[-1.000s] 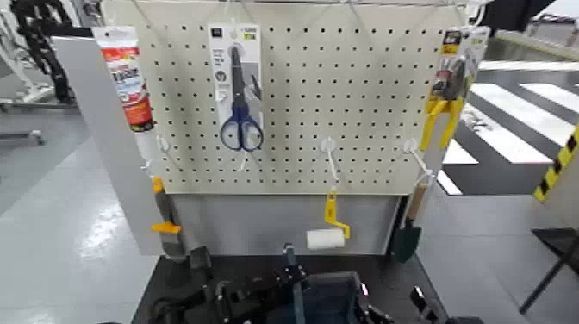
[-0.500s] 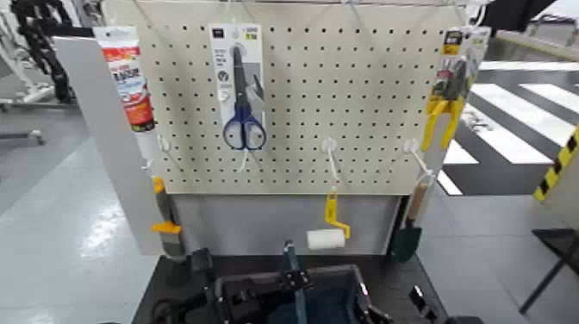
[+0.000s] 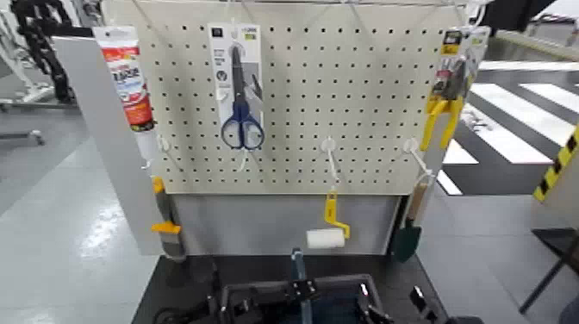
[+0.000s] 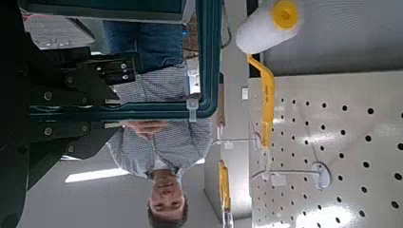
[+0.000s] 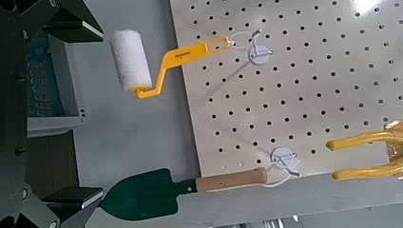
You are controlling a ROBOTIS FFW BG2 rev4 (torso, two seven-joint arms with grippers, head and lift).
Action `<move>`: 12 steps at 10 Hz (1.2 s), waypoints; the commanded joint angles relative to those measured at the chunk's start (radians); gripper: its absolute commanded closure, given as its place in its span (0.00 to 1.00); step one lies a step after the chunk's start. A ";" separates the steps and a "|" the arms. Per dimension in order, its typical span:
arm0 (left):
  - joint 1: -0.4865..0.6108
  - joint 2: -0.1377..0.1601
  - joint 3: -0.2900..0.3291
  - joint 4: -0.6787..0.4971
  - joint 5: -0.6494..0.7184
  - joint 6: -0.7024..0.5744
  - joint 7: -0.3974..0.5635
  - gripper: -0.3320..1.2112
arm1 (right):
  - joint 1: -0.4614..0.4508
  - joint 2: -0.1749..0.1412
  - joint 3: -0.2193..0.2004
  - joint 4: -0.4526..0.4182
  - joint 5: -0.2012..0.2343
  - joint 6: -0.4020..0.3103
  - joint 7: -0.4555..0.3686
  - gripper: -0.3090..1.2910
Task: Grasp the handle of the crate.
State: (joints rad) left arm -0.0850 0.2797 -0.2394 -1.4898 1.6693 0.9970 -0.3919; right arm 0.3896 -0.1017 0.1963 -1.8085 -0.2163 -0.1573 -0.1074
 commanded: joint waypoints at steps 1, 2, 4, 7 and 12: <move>0.034 0.036 -0.015 -0.052 0.101 0.022 0.079 0.98 | 0.000 -0.001 0.000 0.000 0.000 0.002 0.000 0.29; 0.050 0.041 -0.015 -0.066 0.133 0.023 0.113 0.98 | 0.000 0.000 0.000 0.000 0.000 0.002 0.000 0.29; 0.065 0.039 -0.015 -0.093 0.165 0.025 0.142 0.98 | 0.000 0.000 0.000 0.001 0.000 0.002 0.000 0.29; 0.068 0.042 -0.028 -0.105 0.199 0.017 0.149 0.98 | 0.002 0.004 -0.003 -0.002 0.014 0.002 0.000 0.29; 0.068 0.036 -0.035 -0.098 0.207 0.009 0.134 0.98 | 0.002 0.002 0.002 -0.009 0.032 0.007 -0.020 0.29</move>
State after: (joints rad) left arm -0.0166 0.3160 -0.2736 -1.5882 1.8748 1.0061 -0.2579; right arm 0.3912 -0.0988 0.1977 -1.8156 -0.1843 -0.1530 -0.1267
